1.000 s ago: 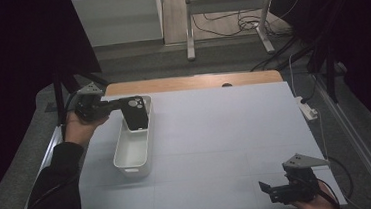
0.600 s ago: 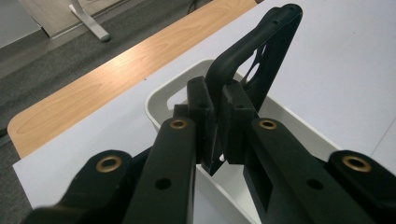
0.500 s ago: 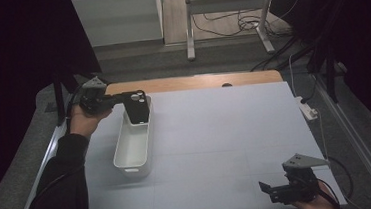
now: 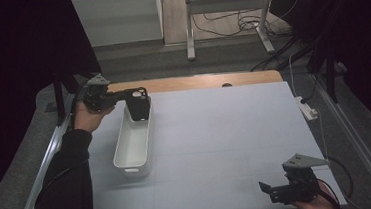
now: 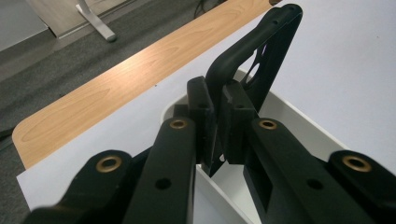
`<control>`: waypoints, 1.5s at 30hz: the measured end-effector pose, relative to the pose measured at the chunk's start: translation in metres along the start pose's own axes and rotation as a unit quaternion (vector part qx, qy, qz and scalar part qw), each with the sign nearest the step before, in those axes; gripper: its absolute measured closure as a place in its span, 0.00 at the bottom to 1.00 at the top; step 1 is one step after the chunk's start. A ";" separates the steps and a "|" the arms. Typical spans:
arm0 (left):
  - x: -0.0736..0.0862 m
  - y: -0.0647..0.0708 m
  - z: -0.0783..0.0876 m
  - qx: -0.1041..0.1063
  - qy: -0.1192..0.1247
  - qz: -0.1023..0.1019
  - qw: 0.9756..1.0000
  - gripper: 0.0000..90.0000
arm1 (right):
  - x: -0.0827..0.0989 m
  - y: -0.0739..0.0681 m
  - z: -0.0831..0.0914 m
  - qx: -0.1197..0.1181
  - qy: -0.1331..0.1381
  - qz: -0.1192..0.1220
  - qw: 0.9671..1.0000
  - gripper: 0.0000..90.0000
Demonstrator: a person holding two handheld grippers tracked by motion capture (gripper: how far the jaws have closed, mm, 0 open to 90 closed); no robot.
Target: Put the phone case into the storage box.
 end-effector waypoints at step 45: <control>0.006 -0.016 -0.024 -0.038 0.026 0.010 0.999 0.85 | 0.000 0.001 0.000 -0.004 -0.004 -0.005 1.000 0.00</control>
Point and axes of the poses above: each handheld gripper's, and its own axes: z roughly backward along the jaws, x roughly out of its underside, y roughly to its right, the point moved 1 cm from there along -z, roughly forward along the jaws, and after that the axes turned 8 degrees about y, right-handed, at the moved point
